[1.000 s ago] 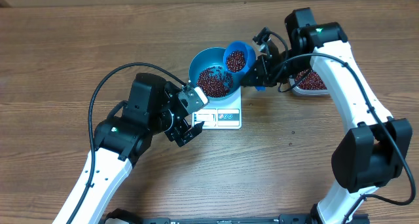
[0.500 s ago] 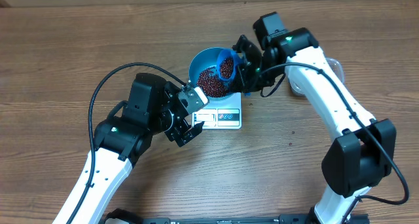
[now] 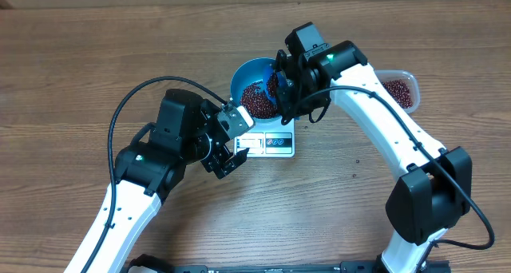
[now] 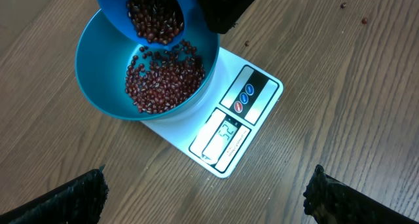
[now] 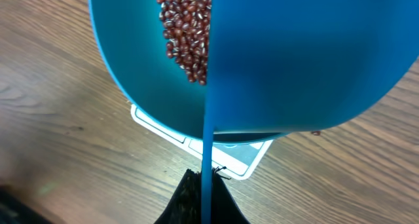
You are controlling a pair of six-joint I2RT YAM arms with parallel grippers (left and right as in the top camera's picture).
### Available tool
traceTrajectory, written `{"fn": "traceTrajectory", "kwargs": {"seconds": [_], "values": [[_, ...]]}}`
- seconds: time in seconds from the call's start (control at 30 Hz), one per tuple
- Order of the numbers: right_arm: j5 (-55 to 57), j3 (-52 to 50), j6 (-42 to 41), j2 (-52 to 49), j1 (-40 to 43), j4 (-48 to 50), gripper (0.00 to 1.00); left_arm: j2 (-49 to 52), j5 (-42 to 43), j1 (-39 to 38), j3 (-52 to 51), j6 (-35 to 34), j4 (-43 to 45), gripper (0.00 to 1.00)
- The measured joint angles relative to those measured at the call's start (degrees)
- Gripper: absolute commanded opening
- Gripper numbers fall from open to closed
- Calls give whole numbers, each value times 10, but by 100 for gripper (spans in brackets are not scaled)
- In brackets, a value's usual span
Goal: Scoop item into bowl and weigh 150g on scale
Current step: 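Tilt the scoop with the right gripper to pour beans into the bowl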
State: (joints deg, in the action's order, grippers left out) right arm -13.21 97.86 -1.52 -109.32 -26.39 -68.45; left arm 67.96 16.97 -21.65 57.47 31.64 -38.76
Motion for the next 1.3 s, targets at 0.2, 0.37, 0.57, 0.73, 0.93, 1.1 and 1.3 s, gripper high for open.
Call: {"fn": "traceTrajectory", "kwargs": {"seconds": [0.2,0.37,0.57,0.73,0.93,1.1,1.3], "values": [[53,0,0,0,-22,1,4,0,0,0,0,0,0,100],[83,0,0,0,-35,3,4,0,0,0,0,0,0,99],[122,0,0,0,-41,3,4,0,0,0,0,0,0,100],[153,0,0,0,-47,3,4,0,0,0,0,0,0,99],[172,0,0,0,-55,3,4,0,0,0,0,0,0,100],[180,0,0,0,-56,3,4,0,0,0,0,0,0,100],[197,0,0,0,-59,2,4,0,0,0,0,0,0,100]]}}
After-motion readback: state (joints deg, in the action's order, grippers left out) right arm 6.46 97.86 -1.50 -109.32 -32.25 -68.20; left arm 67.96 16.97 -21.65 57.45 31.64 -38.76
